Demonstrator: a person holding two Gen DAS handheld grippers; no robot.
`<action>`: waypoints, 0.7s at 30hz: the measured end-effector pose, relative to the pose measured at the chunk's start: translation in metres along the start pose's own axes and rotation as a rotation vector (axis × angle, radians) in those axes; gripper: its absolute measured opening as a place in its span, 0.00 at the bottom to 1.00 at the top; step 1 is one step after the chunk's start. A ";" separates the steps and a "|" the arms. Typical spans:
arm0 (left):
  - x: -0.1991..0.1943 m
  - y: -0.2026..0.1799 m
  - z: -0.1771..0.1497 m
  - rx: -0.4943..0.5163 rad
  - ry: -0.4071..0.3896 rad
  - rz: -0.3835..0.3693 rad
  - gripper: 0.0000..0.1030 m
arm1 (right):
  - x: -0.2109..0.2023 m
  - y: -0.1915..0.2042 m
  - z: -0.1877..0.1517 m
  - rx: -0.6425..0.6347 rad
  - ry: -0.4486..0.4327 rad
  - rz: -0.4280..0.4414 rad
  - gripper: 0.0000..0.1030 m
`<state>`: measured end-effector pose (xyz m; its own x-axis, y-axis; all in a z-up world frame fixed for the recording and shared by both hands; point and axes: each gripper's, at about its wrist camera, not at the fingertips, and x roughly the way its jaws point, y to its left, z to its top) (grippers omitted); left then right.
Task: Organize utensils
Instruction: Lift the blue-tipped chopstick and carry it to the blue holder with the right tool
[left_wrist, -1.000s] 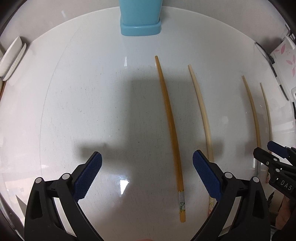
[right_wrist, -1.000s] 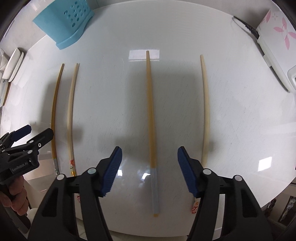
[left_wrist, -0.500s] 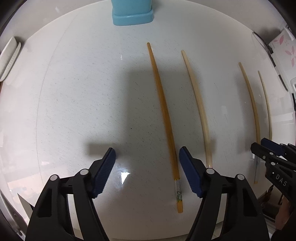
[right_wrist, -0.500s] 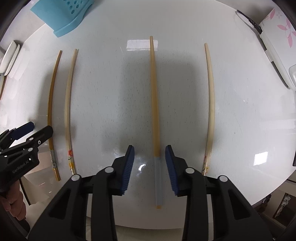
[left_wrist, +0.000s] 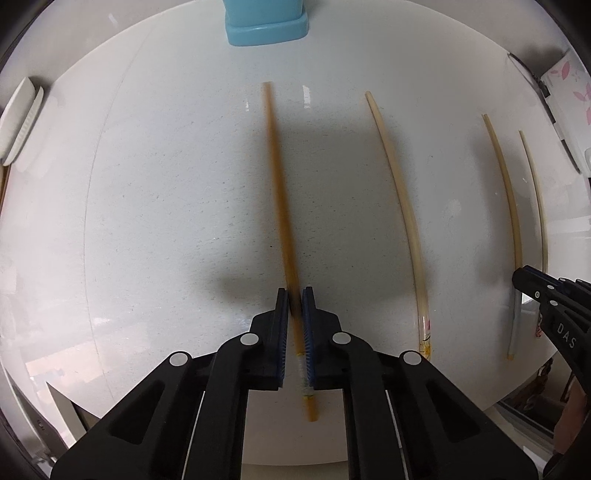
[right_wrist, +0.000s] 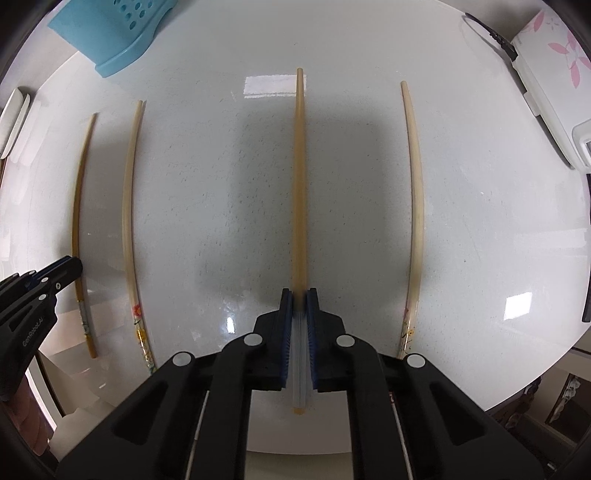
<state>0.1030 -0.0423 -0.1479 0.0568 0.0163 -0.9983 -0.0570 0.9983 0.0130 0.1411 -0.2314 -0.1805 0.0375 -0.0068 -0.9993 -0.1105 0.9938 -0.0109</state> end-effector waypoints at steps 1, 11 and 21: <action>-0.001 0.003 -0.001 -0.003 -0.002 0.000 0.06 | -0.001 -0.001 0.001 0.001 -0.002 0.004 0.07; -0.021 0.031 -0.010 -0.045 -0.084 -0.014 0.06 | -0.020 0.016 0.010 0.021 -0.070 0.033 0.07; -0.067 0.070 -0.014 -0.142 -0.207 -0.019 0.06 | -0.061 0.032 0.034 0.026 -0.190 0.071 0.07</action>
<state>0.0815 0.0254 -0.0811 0.2610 0.0229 -0.9651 -0.1928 0.9808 -0.0289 0.1694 -0.1952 -0.1185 0.2172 0.0817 -0.9727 -0.0944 0.9936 0.0624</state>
